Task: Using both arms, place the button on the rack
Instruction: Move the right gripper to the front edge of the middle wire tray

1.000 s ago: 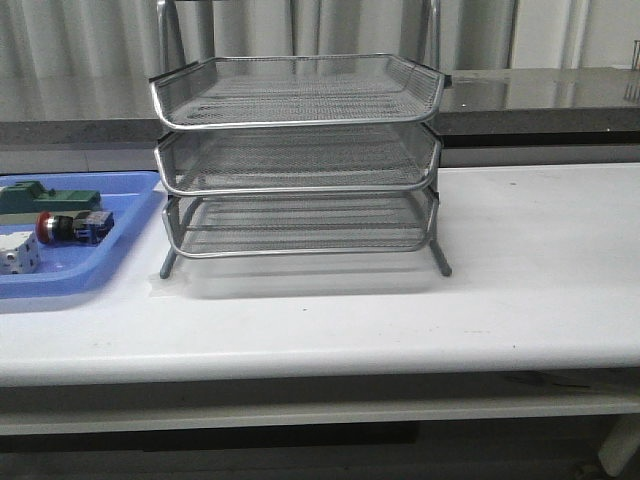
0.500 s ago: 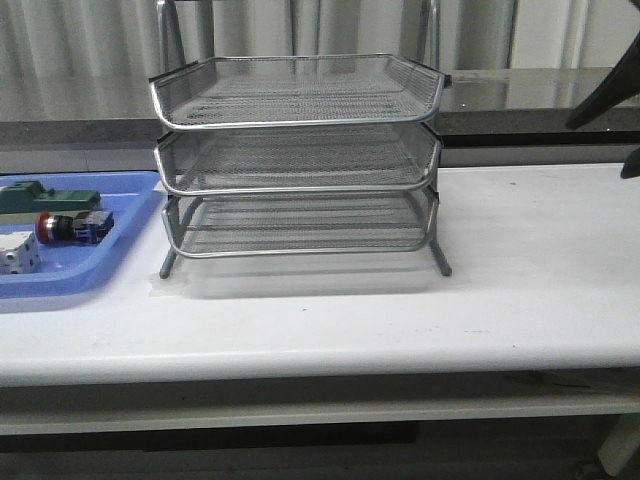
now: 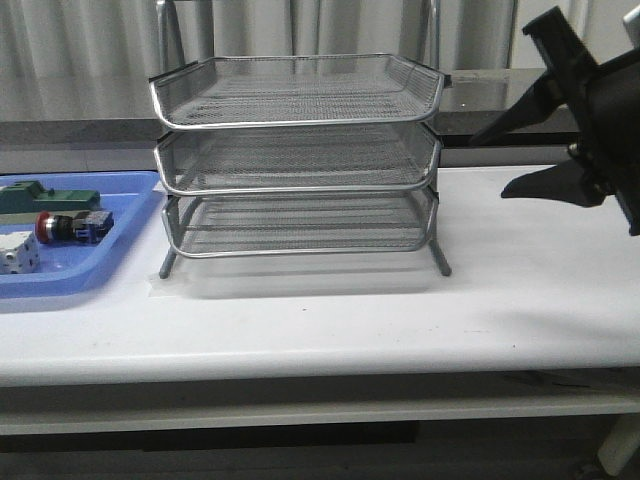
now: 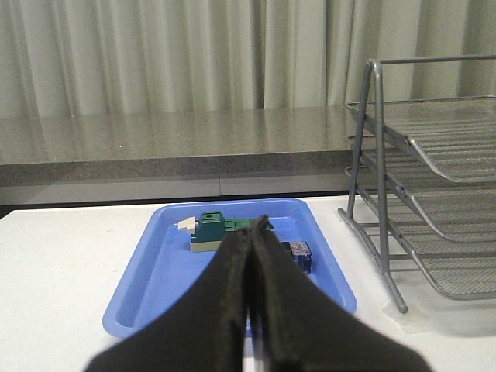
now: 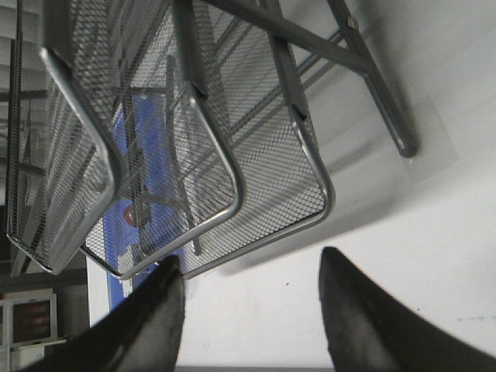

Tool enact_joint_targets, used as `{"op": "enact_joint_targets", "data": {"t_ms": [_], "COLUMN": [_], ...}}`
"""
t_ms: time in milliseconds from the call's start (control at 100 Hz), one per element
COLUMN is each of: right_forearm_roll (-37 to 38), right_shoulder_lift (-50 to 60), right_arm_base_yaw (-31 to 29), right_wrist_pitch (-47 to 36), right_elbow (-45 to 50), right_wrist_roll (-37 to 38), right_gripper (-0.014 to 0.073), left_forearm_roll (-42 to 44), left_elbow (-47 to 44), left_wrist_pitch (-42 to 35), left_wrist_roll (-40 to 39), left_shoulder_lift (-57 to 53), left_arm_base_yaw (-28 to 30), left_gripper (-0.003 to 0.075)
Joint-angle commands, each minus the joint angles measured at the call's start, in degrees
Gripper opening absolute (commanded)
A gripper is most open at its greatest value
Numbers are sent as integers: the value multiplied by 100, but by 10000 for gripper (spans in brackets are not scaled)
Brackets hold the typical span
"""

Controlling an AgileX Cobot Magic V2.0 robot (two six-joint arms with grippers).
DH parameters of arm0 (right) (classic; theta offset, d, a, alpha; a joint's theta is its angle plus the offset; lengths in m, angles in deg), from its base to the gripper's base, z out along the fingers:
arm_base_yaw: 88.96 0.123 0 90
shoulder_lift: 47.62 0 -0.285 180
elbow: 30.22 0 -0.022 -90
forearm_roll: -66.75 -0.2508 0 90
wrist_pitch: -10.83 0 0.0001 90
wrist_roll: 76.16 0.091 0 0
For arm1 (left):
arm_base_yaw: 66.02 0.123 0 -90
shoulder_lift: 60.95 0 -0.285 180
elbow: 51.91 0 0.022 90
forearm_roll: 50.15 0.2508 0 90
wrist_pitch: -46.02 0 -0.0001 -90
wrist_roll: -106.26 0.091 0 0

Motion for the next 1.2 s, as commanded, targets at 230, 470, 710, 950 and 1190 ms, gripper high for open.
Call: {"op": "enact_joint_targets", "data": {"t_ms": [230, 470, 710, 950, 1190], "right_forearm_roll": [-873, -873, -873, -873, -873], "right_shoulder_lift": [-702, -1028, -1324, -1611, -1815], "right_arm_base_yaw": [-4, 77, 286, 339, 339], "right_wrist_pitch": [1176, 1360, 1376, 1427, 1508], "right_elbow": [-557, -923, -1356, -1648, -1889], "right_wrist_roll": [-227, -227, -227, -221, -221], "right_gripper": [410, 410, 410, 410, 410], "left_forearm_roll": [-33, -33, -33, -33, -33], "left_elbow": [-318, -318, -318, -318, -318], "left_wrist_pitch": [-461, -461, -461, -461, -461], "left_wrist_roll": [-73, -73, -73, -73, -73], "left_shoulder_lift": [-184, -184, -184, -184, -184], "left_arm_base_yaw": [-43, -43, -43, -43, -43], "left_gripper": [-21, -21, -21, -21, -21]}}
